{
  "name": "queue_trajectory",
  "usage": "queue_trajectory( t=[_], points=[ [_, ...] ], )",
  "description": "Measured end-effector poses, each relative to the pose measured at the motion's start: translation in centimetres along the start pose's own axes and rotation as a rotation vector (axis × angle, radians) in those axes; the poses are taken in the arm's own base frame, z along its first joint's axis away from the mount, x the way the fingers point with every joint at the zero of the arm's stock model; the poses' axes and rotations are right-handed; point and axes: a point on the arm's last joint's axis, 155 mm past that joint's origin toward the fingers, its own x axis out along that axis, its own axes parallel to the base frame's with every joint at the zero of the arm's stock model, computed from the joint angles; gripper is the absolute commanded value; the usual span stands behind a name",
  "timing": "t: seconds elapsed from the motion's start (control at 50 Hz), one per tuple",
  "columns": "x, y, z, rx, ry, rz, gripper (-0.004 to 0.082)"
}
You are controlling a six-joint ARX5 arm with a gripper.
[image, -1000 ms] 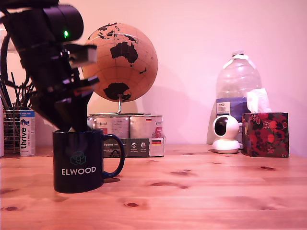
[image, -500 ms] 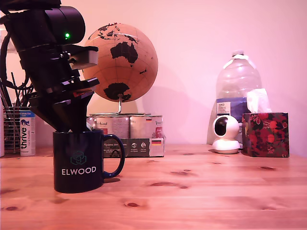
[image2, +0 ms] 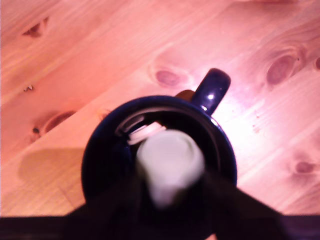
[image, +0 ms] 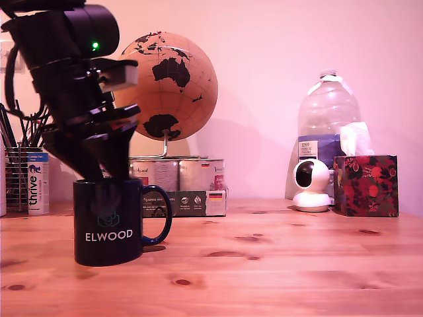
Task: Pick up the coffee capsules from the table one by one and drop them inside the nearest coffee cup
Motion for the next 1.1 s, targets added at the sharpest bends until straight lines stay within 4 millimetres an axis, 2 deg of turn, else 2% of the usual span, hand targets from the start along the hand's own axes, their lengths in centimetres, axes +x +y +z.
queue_trajectory(
  t=[0.14, 0.22, 0.26, 0.32, 0.4, 0.46, 0.54, 0.88, 1.0, 1.1],
  points=[
    [0.0, 0.1, 0.3, 0.012, -0.011, 0.008, 0.0650],
    [-0.7, -0.1, 0.7, 0.023, -0.032, 0.007, 0.0596],
    [-1.1, -0.2, 0.9, 0.026, -0.044, 0.007, 0.0542],
    [-1.8, -0.4, 1.3, 0.031, -0.064, 0.007, 0.0416],
    [-3.1, -0.5, 1.9, 0.035, -0.102, 0.011, 0.0204],
    [-4.2, -0.5, 2.5, 0.038, -0.135, 0.015, 0.0075],
    [-5.9, -0.6, 3.1, 0.041, -0.182, 0.021, -0.0028],
    [-11.1, -1.4, 5.5, 0.024, -0.378, -0.021, -0.0024],
    [-13.0, -1.7, 4.8, 0.012, -0.467, -0.036, -0.0024],
    [-13.7, -1.6, 3.9, -0.003, -0.522, -0.032, -0.0023]
  ],
)
